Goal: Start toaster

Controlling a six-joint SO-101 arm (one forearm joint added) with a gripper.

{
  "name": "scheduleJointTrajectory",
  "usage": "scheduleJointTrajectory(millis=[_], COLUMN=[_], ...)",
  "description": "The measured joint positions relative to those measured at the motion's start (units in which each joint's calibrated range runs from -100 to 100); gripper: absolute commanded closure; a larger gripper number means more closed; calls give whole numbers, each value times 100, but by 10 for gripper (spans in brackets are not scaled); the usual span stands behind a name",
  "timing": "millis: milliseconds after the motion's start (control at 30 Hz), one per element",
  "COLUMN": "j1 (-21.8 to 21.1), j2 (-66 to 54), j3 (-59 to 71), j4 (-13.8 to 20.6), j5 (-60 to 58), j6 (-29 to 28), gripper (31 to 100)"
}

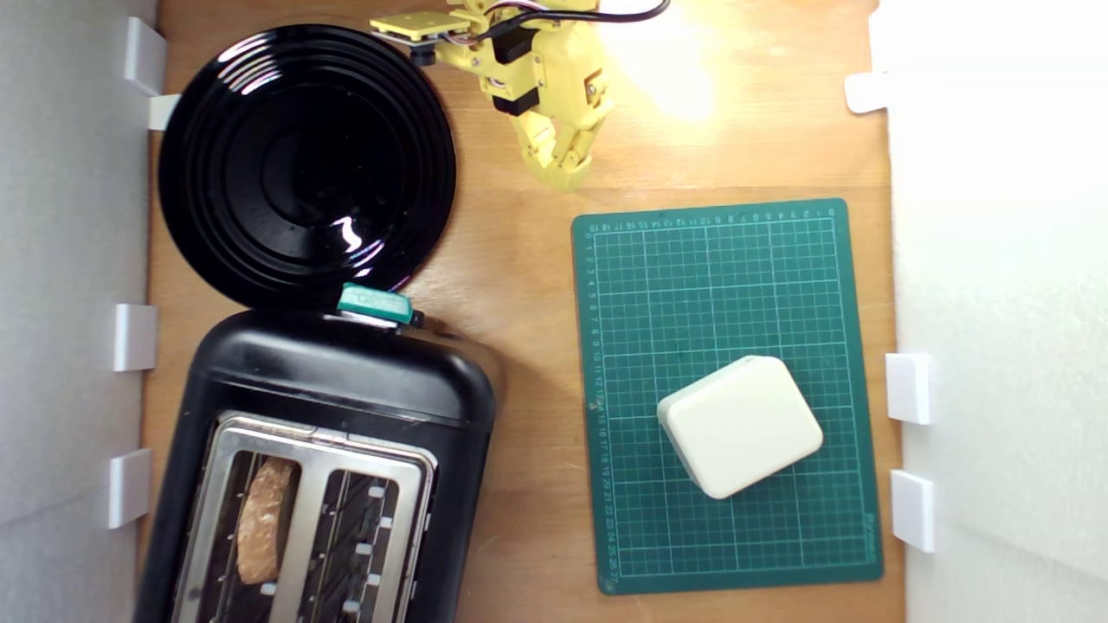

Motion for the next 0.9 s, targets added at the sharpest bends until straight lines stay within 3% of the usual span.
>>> scheduleJointTrajectory(millis=[767,900], j1=[0,0], j2=[0,17], j3=[-46,-426], j4=[0,327], j5=[0,119], j6=[0,0], gripper=[989,989])
